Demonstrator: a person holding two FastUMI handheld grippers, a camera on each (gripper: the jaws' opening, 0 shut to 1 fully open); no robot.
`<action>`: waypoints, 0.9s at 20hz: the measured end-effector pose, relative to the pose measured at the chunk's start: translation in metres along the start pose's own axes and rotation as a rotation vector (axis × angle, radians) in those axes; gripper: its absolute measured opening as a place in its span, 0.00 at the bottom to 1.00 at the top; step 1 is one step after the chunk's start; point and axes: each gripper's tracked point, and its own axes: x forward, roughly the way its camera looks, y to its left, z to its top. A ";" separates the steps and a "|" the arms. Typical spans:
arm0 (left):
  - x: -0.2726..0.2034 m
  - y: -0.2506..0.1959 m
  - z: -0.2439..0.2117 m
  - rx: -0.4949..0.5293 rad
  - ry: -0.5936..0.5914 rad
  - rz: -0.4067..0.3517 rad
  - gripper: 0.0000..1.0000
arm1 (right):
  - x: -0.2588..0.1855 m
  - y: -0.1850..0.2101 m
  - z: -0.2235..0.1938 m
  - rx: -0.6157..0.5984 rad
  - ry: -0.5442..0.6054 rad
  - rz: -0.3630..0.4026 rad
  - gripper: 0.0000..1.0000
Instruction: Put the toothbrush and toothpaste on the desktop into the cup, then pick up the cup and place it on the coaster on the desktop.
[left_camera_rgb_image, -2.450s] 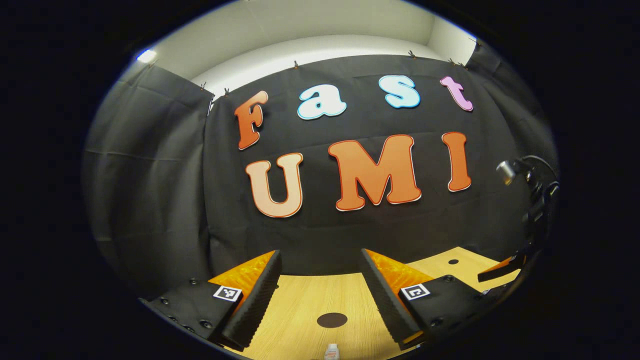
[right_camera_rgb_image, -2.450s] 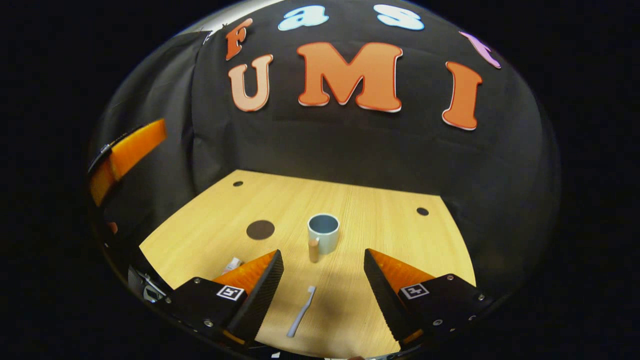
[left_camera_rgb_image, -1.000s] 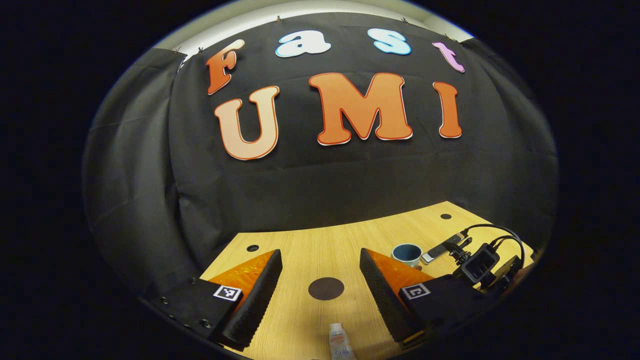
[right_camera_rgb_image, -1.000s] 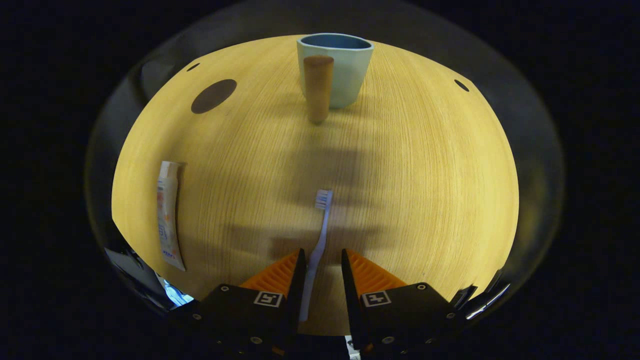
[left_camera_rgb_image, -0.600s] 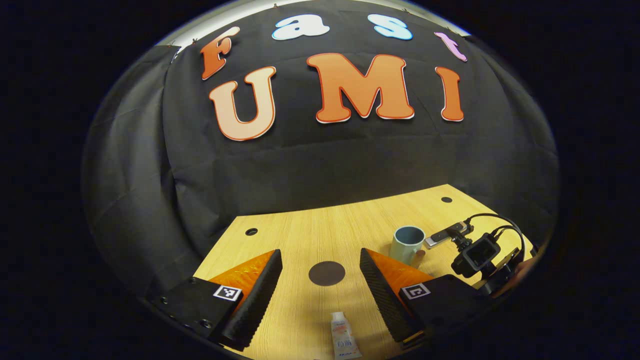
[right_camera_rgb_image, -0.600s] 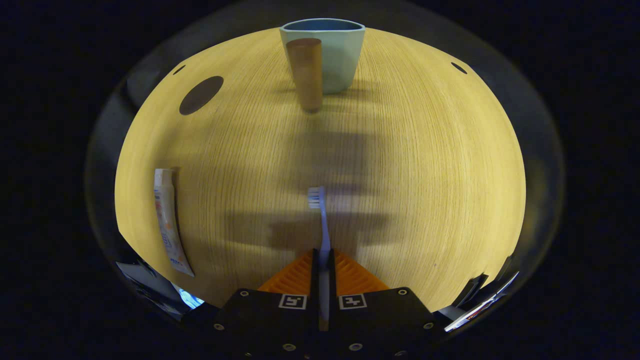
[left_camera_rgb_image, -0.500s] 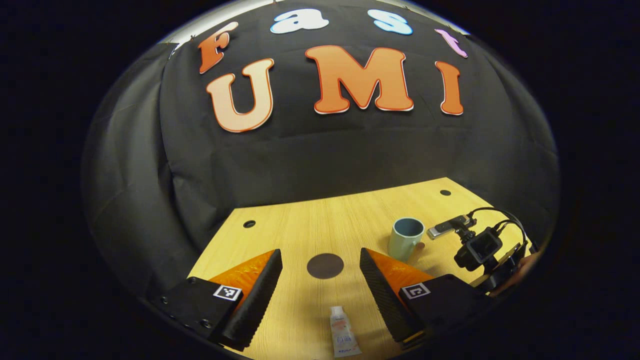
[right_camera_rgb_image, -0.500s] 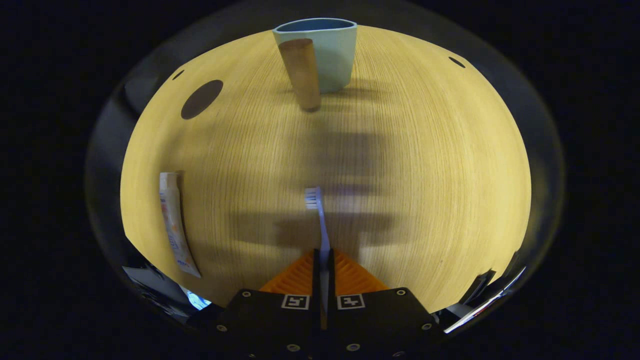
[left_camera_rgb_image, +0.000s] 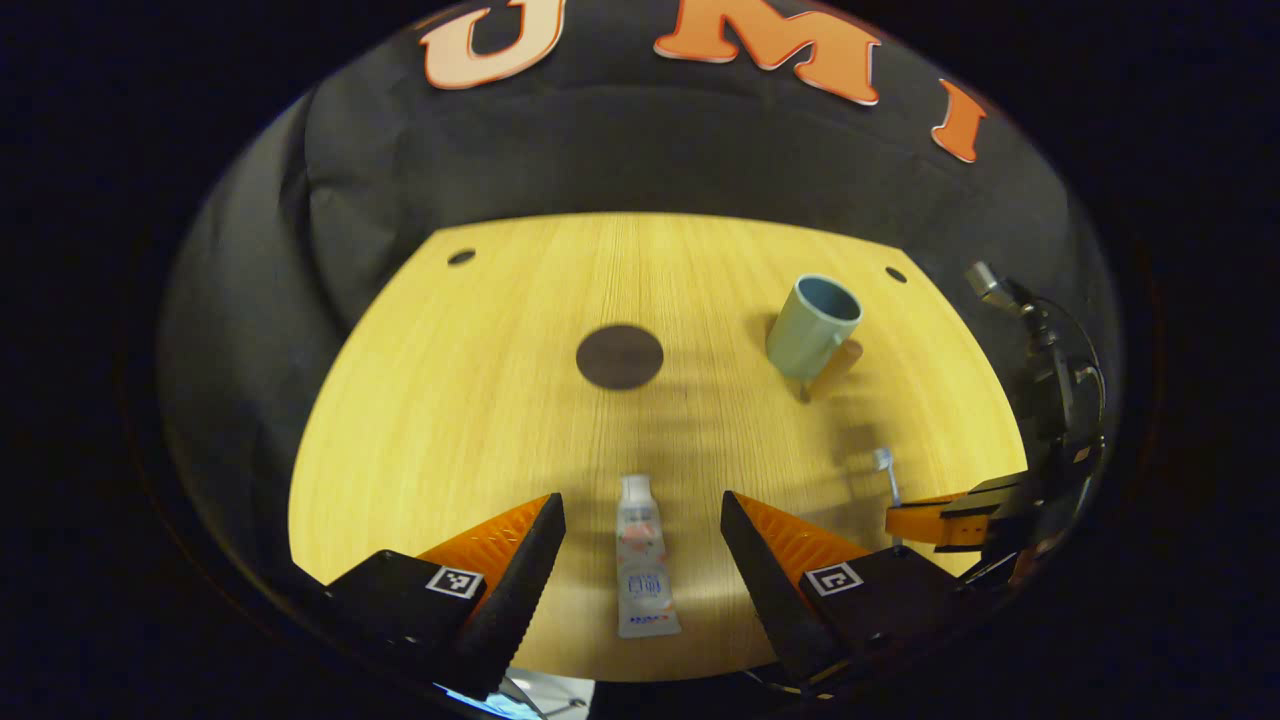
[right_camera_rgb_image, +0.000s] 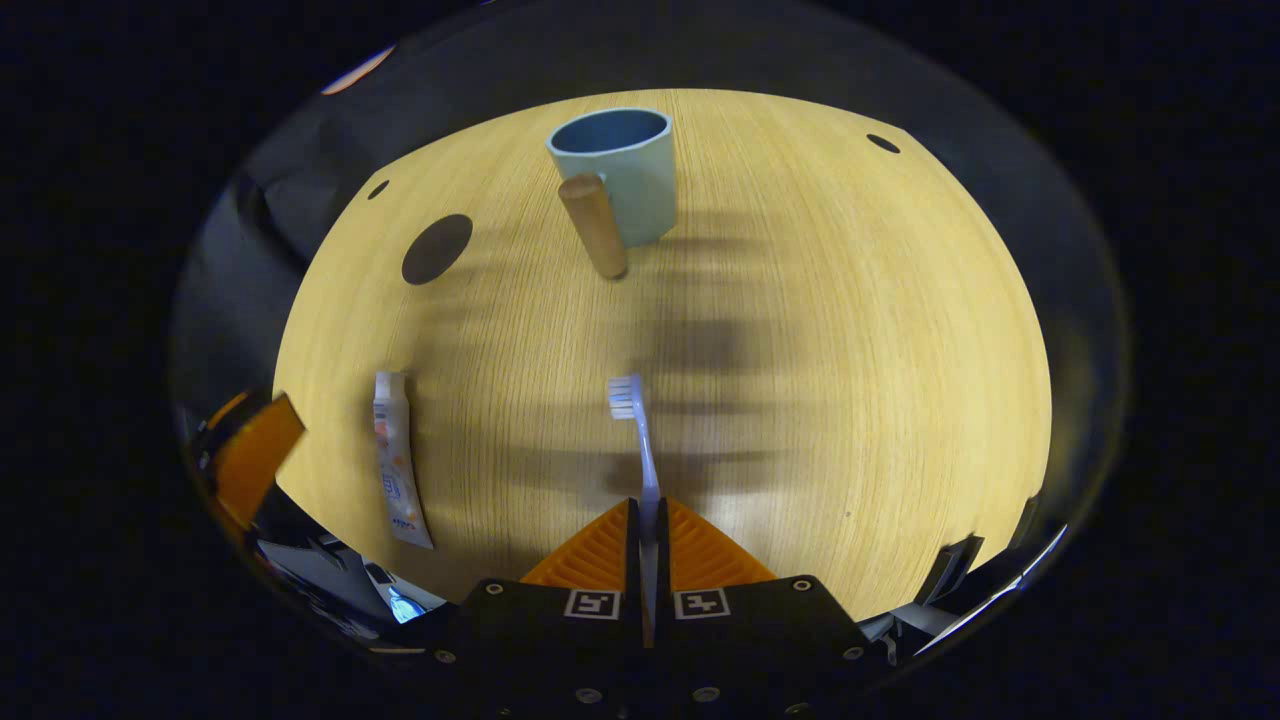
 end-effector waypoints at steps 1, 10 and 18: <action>0.006 0.000 -0.009 -0.017 0.048 -0.010 1.00 | -0.004 -0.002 0.001 0.007 -0.010 -0.001 0.05; 0.052 0.008 -0.038 -0.038 0.340 -0.012 0.97 | -0.025 -0.021 -0.003 0.079 -0.059 -0.014 0.06; 0.077 0.011 -0.044 -0.003 0.419 0.034 0.71 | -0.040 -0.014 0.005 0.075 -0.116 0.030 0.05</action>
